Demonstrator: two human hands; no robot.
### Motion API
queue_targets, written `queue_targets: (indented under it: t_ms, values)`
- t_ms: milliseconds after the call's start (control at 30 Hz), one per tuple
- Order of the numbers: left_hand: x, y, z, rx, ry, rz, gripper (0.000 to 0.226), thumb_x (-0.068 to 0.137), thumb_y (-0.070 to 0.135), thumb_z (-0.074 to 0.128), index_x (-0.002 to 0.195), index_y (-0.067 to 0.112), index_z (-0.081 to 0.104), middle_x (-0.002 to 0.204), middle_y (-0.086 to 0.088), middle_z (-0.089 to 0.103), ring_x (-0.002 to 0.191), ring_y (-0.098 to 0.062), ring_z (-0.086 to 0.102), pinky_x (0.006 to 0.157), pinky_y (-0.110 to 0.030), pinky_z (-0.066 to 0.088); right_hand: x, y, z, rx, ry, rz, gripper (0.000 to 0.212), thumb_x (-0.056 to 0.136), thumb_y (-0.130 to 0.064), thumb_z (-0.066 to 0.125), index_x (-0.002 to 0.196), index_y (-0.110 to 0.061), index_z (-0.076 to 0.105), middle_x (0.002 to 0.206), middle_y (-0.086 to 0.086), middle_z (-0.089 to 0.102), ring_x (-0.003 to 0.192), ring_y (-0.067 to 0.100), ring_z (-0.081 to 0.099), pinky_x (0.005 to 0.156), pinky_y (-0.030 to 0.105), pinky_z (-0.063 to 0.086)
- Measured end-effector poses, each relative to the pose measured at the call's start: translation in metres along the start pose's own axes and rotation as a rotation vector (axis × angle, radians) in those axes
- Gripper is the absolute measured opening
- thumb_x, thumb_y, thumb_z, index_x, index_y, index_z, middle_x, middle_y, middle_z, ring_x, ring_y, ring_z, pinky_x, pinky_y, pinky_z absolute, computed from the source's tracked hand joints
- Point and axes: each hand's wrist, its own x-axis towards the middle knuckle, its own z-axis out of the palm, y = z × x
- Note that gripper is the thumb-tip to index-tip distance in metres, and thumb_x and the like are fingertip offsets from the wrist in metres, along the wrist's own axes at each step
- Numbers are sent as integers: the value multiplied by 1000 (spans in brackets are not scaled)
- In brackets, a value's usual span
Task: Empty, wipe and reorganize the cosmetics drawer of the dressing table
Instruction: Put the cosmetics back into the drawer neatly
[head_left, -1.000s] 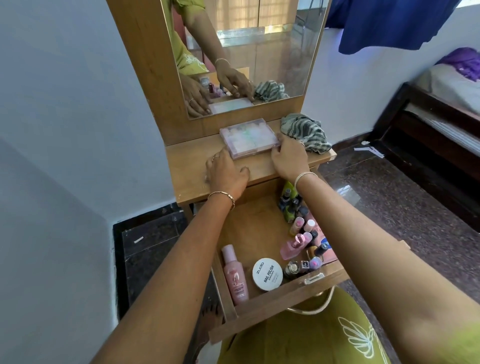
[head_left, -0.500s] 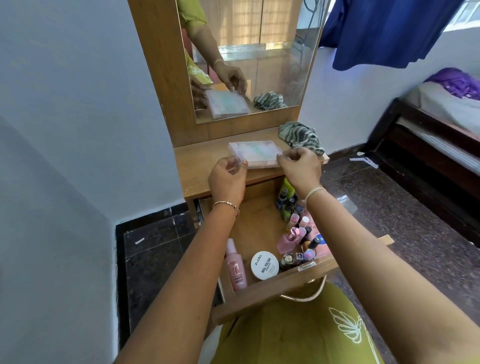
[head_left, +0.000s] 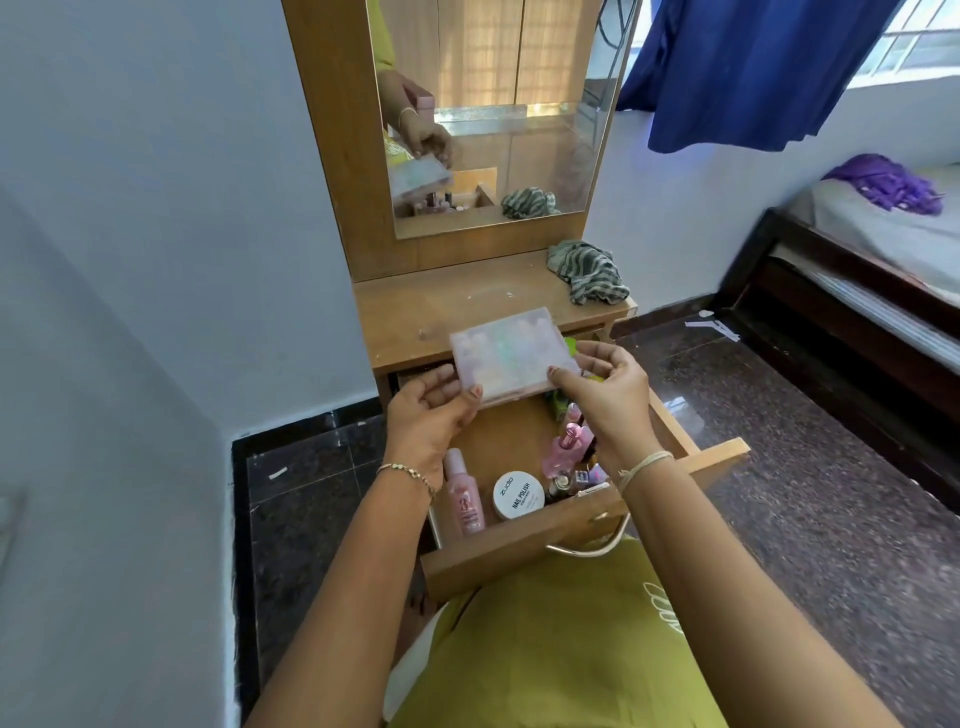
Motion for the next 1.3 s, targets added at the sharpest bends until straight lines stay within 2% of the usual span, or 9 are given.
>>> queue_targets:
  t_ms: [133,200,267,433,733,833,933,1033,1300]
  values:
    - [-9,-10,-9,30,-37,-37,45,76,-3,70,118,7,58,102,-8,69,92,-17,67,71,-23,57,-11,8,-5,65,-100,90,37,80,-7,73,113,-13,57,106,8,68,91,13,67,65,22,56]
    - [-9,-14,-15,68,-45,-63,43,77,-2,70,118,6,59,100,-6,69,93,-17,67,72,-24,58,-13,13,-7,-4,-116,87,37,81,-12,73,116,-12,59,110,8,67,97,17,66,71,28,58]
    - [-6,-18,-19,105,-48,-97,40,78,-3,69,117,4,60,96,-3,69,89,-16,68,72,-24,58,-15,17,-8,-145,-89,27,39,80,-17,75,116,-12,62,111,6,67,101,18,64,80,37,57]
    - [0,-27,-23,219,-49,-163,41,79,0,69,118,0,58,101,-11,67,78,-16,69,66,-22,57,-9,17,-8,-567,-92,-175,40,80,-30,74,117,-16,67,106,-4,66,95,8,58,80,26,47]
    - [16,-24,-14,425,-89,-193,33,82,-3,65,114,1,60,107,-13,63,94,-23,65,81,-29,56,25,17,-4,-939,-190,-192,42,79,-42,71,112,-18,70,103,1,71,92,16,63,75,30,51]
    - [25,-20,-11,586,-98,-150,34,83,-2,64,117,1,60,114,-12,61,104,-24,60,93,-40,52,33,19,-1,-966,-221,-191,42,77,-41,73,111,-17,70,103,0,70,93,16,63,73,27,47]
    - [35,-18,-8,822,-141,-118,40,83,7,67,122,3,58,119,-7,58,112,-23,55,100,-36,46,40,21,3,-1001,-259,-176,40,76,-37,75,110,-17,70,107,1,69,99,18,63,83,32,52]
    - [41,-17,-5,1064,-199,-72,39,84,14,68,121,6,59,118,-5,58,107,-19,53,88,-24,41,44,22,8,-1037,-303,-165,38,76,-34,75,109,-16,69,108,3,68,101,20,62,86,34,51]
    - [48,-28,5,1381,-257,-22,36,83,23,69,115,10,58,111,-10,60,98,-23,55,83,-30,46,52,15,19,-1101,-357,-126,28,73,-28,77,99,-20,68,105,3,68,100,23,62,86,40,53]
